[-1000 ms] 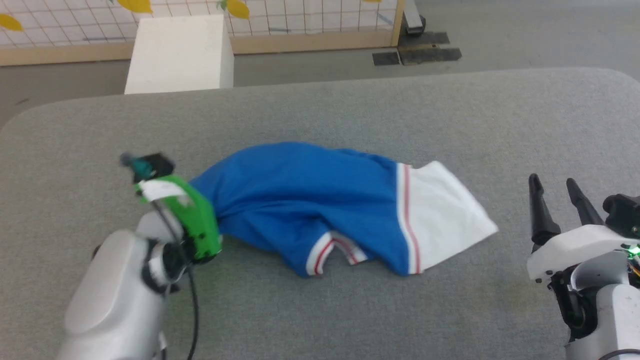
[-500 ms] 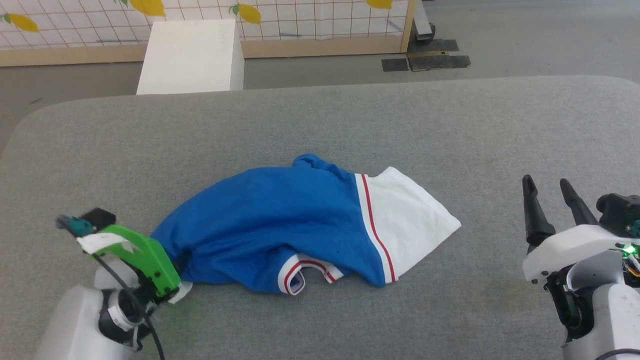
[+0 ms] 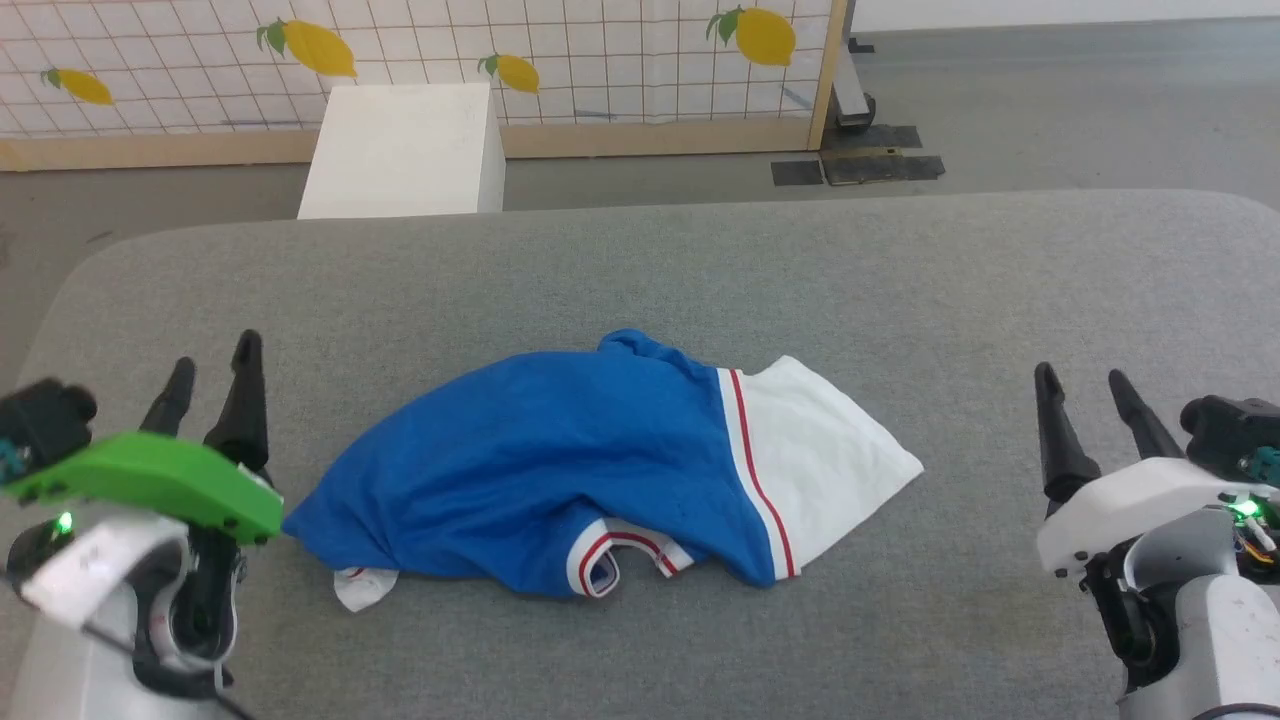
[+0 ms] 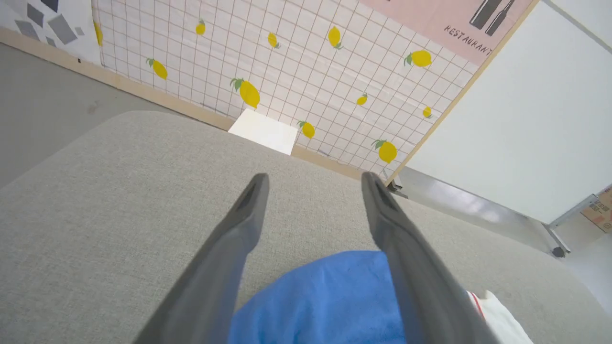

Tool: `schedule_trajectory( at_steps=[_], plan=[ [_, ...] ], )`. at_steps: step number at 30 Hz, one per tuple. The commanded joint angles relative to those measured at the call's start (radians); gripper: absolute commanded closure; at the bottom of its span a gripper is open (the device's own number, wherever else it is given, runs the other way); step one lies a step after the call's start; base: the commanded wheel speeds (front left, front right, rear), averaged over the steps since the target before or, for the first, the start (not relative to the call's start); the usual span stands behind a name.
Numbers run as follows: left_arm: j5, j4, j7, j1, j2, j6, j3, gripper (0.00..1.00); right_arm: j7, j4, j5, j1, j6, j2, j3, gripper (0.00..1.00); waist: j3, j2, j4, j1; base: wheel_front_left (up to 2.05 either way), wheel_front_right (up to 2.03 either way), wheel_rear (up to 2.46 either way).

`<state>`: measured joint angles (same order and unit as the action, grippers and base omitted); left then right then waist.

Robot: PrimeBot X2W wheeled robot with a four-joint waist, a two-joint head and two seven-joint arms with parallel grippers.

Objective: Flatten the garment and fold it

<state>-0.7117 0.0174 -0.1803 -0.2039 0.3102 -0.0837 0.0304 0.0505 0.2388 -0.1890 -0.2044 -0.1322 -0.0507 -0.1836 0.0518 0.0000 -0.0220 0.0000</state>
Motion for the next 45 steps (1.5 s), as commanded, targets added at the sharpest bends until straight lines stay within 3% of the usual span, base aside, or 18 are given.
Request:
schedule_trajectory(
  at_steps=[1,7,12,20,26,38,39,40,45],
  plan=[
    [0.057,-0.013,0.141,0.067,-0.006,0.045,0.006,0.00,0.013,0.006,0.001,0.016,0.002,0.000,0.010,0.00,-0.006,0.0000,0.010,0.0000,0.00,0.00,0.00],
    [0.097,0.003,0.286,0.114,-0.031,0.079,-0.003,0.00,0.056,0.004,0.015,0.020,0.002,0.000,0.019,0.00,0.002,0.0000,0.029,0.0000,0.00,0.00,0.00],
    [0.103,0.010,0.327,0.130,-0.042,0.078,-0.003,0.00,0.202,0.038,0.074,-0.039,0.002,0.000,0.080,0.00,0.026,0.0000,0.025,0.0000,0.00,0.00,0.00],
    [0.102,0.006,0.344,0.116,-0.053,0.083,-0.018,0.00,0.566,0.165,0.184,-0.249,0.002,-0.007,0.179,0.00,0.088,0.0000,0.044,0.0000,0.00,0.00,0.00],
    [0.103,0.002,0.351,0.078,-0.058,0.091,-0.034,0.00,0.767,0.259,0.220,-0.347,0.002,-0.026,0.262,0.00,0.139,0.0000,0.080,0.0000,0.00,0.00,0.00],
    [0.101,-0.007,0.355,0.027,-0.066,0.100,-0.060,0.00,0.949,0.351,0.191,-0.379,0.002,-0.054,0.393,0.00,0.224,0.0000,0.114,0.0000,0.00,0.00,0.00],
    [0.100,-0.006,0.354,0.026,-0.065,0.100,-0.060,0.00,0.956,0.352,0.182,-0.379,0.002,-0.054,0.399,0.58,0.226,0.0000,0.113,0.0000,0.00,0.00,0.00],
    [0.099,-0.005,0.354,0.025,-0.065,0.100,-0.061,0.00,0.954,0.348,0.171,-0.380,0.002,-0.056,0.401,0.99,0.227,0.0000,0.112,0.0000,0.00,0.00,0.00],
    [0.097,0.002,0.353,0.027,-0.062,0.098,-0.061,0.00,0.943,0.326,0.139,-0.391,0.002,-0.070,0.377,1.00,0.212,0.0000,0.101,0.0000,0.00,0.00,0.00]
  ],
)
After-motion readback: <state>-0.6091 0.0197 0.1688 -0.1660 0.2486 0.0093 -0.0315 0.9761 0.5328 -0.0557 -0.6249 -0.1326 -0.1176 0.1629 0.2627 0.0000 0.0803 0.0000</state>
